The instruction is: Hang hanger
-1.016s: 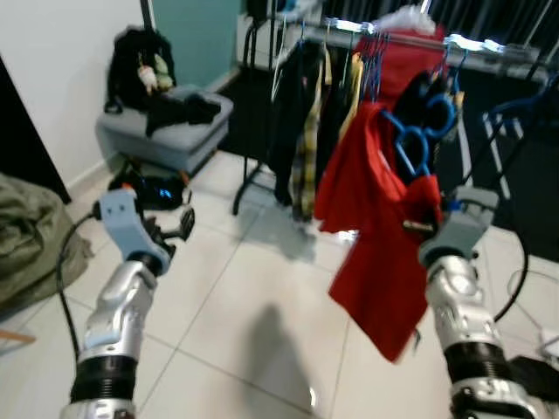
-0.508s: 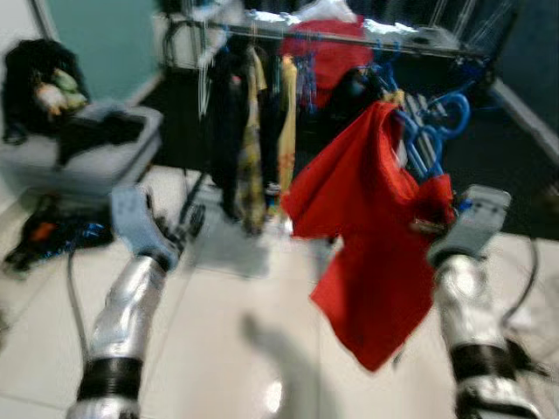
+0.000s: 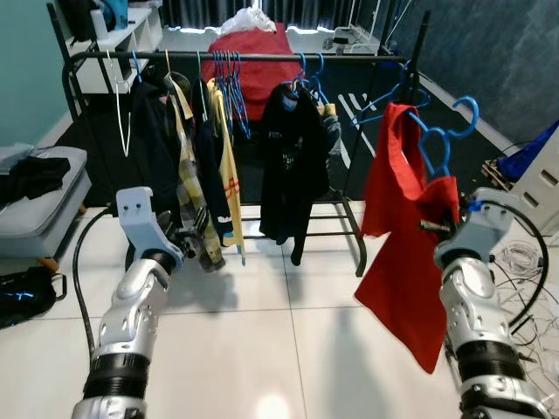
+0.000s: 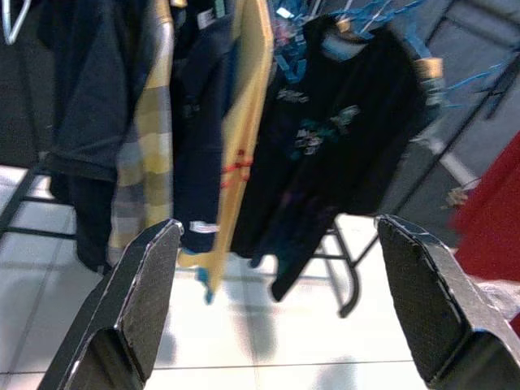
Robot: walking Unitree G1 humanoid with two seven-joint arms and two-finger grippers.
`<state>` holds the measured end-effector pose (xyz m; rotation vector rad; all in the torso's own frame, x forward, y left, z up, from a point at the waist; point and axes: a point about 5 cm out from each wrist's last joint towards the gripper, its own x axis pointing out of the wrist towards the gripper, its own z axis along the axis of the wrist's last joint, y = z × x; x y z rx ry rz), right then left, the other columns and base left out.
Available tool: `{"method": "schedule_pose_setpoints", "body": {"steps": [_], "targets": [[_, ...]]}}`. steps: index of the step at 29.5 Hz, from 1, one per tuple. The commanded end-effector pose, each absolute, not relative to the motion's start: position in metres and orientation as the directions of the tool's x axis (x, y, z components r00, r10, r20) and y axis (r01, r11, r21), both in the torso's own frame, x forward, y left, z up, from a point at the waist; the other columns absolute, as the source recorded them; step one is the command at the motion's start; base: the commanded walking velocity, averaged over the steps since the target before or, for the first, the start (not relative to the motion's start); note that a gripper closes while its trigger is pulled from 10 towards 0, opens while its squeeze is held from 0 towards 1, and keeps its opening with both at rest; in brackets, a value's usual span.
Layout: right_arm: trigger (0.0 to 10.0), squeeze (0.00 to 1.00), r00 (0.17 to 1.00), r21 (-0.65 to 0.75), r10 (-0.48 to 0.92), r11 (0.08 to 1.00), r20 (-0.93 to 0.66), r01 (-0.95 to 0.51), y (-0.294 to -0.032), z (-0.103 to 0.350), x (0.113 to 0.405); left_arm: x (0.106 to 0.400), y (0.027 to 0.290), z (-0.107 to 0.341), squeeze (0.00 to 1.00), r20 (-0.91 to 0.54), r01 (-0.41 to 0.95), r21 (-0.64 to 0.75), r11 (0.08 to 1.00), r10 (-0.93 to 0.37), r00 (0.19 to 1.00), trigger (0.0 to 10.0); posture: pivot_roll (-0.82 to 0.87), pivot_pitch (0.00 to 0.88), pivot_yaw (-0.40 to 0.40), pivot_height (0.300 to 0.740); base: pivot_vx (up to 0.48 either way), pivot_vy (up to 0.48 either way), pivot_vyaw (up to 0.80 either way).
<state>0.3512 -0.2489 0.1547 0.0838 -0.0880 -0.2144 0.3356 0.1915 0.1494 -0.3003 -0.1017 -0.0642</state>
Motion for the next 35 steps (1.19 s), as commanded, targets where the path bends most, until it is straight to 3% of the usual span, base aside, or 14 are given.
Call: {"method": "schedule_pose_setpoints", "body": {"steps": [1, 15, 28, 35], "targets": [[10.0, 0.00, 0.978, 0.102, -0.195, 0.977, 0.074, 0.187, -0.250, 0.155, 0.352, 0.335, 0.190, 0.144, 0.00, 0.091, 0.072, -0.282, 0.957, -0.048, 0.995, 10.0, -0.04, 0.065, -0.037, 0.740, 0.394, 0.000, 0.00], [10.0, 0.00, 0.985, 0.088, -0.147, 0.986, 0.089, 0.139, -0.244, 0.156, 0.352, 0.334, 0.190, 0.145, 0.00, 0.094, 0.077, -0.286, 0.955, -0.052, 0.994, 10.0, -0.04, 0.075, -0.035, 0.740, 0.387, 0.000, 0.67], [10.0, 0.00, 0.958, 0.179, -0.281, 0.947, 0.063, 0.266, -0.262, 0.156, 0.348, 0.334, 0.186, 0.147, 0.00, 0.108, 0.132, -0.295, 0.946, -0.104, 0.989, 10.0, -0.04, 0.085, -0.030, 0.740, 0.352, 0.000, 0.00], [10.0, 0.00, 0.942, 0.206, -0.334, 0.925, 0.042, 0.319, -0.268, 0.154, 0.347, 0.334, 0.186, 0.147, 0.00, 0.109, 0.139, -0.298, 0.944, -0.111, 0.988, 10.0, -0.04, 0.089, -0.031, 0.740, 0.345, 0.000, -0.80]]}}
